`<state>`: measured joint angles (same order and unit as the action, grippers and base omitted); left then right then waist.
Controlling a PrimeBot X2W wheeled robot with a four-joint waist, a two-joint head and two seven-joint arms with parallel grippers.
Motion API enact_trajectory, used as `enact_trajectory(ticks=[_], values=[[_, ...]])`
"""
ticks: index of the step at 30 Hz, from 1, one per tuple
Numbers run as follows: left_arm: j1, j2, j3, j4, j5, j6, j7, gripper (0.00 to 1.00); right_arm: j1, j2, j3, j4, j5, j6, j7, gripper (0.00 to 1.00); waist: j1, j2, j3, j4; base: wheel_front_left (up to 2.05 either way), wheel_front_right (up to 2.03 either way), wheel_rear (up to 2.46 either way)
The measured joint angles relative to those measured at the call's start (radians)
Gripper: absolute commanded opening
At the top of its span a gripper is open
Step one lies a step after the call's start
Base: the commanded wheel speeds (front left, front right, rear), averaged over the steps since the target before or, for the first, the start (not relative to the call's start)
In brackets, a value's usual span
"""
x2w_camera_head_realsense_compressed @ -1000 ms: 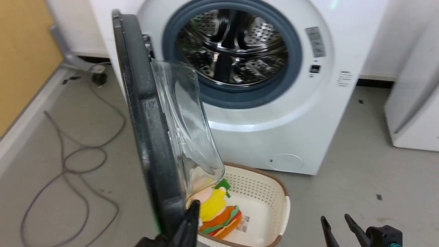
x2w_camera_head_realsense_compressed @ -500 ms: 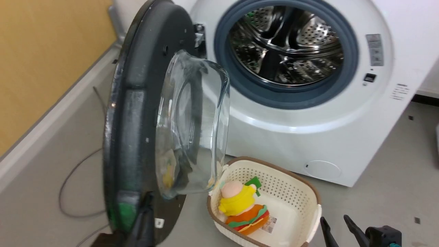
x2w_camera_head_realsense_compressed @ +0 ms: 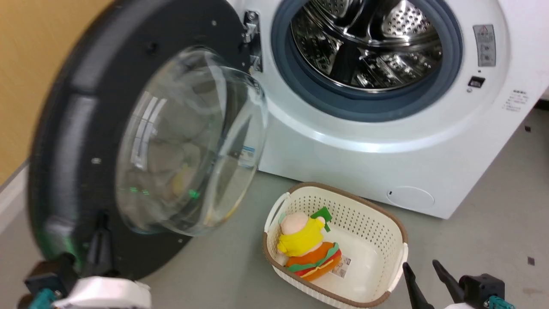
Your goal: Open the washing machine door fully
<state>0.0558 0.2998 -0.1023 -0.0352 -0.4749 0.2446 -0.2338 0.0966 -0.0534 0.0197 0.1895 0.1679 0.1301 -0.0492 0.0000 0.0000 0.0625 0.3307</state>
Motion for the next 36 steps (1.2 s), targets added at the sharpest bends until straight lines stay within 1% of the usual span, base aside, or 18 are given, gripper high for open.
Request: enact_trajectory(ticks=[9, 17, 19, 25, 28, 32, 36], values=[[-0.164, 0.049, 0.096, 0.249, -0.039, -0.106, -0.021, 0.0, -0.025, 0.0, -0.011, -0.01, -0.012, 0.0, 0.002, 1.0, 0.0, 0.0, 0.047, -0.023, 0.0, 0.0, 0.0], [-0.32, 0.089, 0.199, 0.479, -0.037, -0.174, -0.022, 0.0, -0.049, 0.0, -0.007, -0.031, -0.019, 0.0, -0.002, 1.0, 0.0, 0.0, 0.07, -0.035, 0.0, 0.0, 0.0], [-0.349, 0.093, 0.233, 0.523, -0.028, -0.178, -0.023, 0.0, -0.049, 0.0, -0.007, -0.031, -0.019, 0.0, -0.002, 1.0, 0.0, 0.0, 0.073, -0.037, 0.0, 0.0, 0.0], [-0.385, 0.093, 0.285, 0.598, 0.018, -0.208, -0.023, 0.0, -0.049, 0.0, -0.014, -0.029, -0.022, 0.0, -0.002, 1.0, 0.0, 0.0, 0.072, -0.038, 0.0, 0.0, 0.0], [-0.389, 0.084, 0.305, 0.612, 0.043, -0.218, -0.023, 0.0, -0.049, 0.0, -0.014, -0.022, -0.022, 0.0, -0.002, 1.0, 0.0001, 0.0, 0.065, -0.035, 0.0, 0.0, 0.0], [-0.376, 0.066, 0.329, 0.607, 0.088, -0.216, -0.023, 0.0, -0.049, 0.0, -0.007, -0.009, -0.017, 0.0, -0.007, 1.0, 0.0001, 0.0, 0.045, -0.039, 0.0, 0.0, 0.0], [-0.301, 0.035, 0.345, 0.551, 0.129, -0.212, -0.023, 0.0, -0.043, 0.0, -0.007, 0.005, -0.009, 0.0, -0.016, 1.0, 0.0, 0.0, 0.016, -0.043, 0.0, 0.0, 0.0]])
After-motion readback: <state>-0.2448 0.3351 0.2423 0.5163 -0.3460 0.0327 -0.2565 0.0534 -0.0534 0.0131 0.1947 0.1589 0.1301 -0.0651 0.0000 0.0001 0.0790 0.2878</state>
